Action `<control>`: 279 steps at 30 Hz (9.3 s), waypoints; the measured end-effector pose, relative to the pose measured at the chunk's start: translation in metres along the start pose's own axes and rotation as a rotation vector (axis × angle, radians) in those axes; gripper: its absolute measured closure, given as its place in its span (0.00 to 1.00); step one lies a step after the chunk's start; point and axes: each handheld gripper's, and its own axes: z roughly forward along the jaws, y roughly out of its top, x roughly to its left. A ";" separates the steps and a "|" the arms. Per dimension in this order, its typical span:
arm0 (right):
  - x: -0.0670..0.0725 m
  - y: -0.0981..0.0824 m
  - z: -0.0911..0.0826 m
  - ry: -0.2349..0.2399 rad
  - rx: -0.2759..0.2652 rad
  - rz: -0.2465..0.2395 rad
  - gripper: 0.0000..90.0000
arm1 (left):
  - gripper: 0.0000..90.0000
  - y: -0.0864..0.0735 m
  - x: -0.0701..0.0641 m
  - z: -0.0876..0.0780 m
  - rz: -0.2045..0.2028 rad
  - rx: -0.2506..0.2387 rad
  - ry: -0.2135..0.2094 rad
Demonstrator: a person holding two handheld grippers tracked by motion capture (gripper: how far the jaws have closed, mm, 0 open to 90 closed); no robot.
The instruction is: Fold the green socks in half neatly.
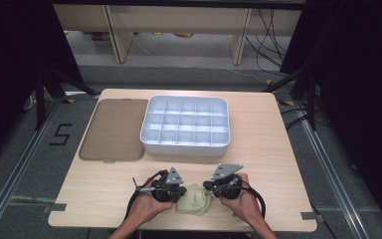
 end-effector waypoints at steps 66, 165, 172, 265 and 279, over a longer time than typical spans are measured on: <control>0.015 -0.016 -0.010 0.104 0.029 -0.002 0.97 | 0.89 -0.022 -0.020 -0.021 -0.005 -0.033 -0.071; 0.012 0.002 0.016 0.086 -0.047 0.058 0.99 | 0.96 -0.004 -0.027 -0.031 0.018 -0.034 0.036; -0.006 0.004 0.024 0.067 -0.045 0.082 0.99 | 0.96 -0.002 -0.032 -0.030 0.040 -0.030 0.046; -0.002 -0.005 0.007 0.107 0.037 0.078 1.00 | 0.88 0.013 -0.054 -0.010 0.065 -0.102 -0.054; -0.002 -0.007 0.007 0.111 0.024 0.098 1.00 | 0.91 0.005 -0.053 0.005 0.088 -0.043 -0.078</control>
